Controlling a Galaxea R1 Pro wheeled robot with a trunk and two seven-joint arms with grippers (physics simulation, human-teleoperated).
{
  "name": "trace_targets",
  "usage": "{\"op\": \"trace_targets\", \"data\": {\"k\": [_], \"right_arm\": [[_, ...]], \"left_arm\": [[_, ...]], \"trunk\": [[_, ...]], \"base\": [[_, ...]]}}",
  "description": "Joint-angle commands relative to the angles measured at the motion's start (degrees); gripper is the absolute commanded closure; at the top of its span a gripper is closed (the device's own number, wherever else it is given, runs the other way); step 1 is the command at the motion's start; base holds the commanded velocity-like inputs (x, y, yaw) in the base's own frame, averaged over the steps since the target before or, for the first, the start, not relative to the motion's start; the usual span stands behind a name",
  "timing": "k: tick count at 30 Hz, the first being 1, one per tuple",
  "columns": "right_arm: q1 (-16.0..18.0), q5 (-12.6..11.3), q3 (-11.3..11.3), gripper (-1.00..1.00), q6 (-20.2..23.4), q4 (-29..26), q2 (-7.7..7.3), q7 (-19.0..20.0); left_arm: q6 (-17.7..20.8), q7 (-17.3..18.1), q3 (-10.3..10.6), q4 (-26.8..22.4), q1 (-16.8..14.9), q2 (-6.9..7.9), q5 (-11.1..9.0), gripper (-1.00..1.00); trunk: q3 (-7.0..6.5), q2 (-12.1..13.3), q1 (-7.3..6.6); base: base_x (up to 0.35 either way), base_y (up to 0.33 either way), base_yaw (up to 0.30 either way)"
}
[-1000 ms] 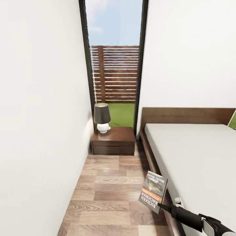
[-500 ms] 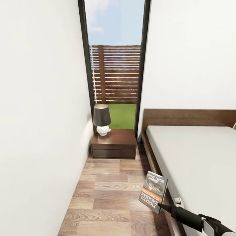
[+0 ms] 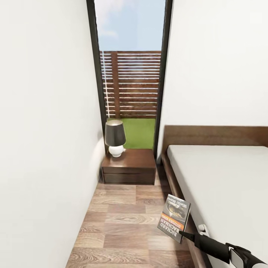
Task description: In the bedroom, move the book from the bed onto either nightstand, and place the two sandals side by side next to the bed.
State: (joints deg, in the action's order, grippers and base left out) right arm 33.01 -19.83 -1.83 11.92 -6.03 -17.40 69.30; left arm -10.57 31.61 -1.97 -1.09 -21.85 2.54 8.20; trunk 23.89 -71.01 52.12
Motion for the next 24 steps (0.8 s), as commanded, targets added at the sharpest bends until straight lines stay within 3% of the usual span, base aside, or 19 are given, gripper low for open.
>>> {"op": "trace_targets", "data": {"k": [1, 24], "right_arm": [[0.0, -0.1, -0.5, 1.00, 0.6, 0.0, 0.00, 0.2], [0.0, -0.1, -0.5, 1.00, 0.6, 1.3, 0.00, 0.1]], "left_arm": [[-0.4, 0.0, -0.2, 0.0, 0.0, 0.01, 0.6, -1.00], [-0.4, 0.0, -0.2, 0.0, 0.0, 0.01, 0.6, -1.00]], "trunk": [[0.06, 0.0, 0.02], [0.06, 0.0, 0.02]], "base": [[0.217, 0.000, 0.000], [0.216, 0.000, 0.000]]}}
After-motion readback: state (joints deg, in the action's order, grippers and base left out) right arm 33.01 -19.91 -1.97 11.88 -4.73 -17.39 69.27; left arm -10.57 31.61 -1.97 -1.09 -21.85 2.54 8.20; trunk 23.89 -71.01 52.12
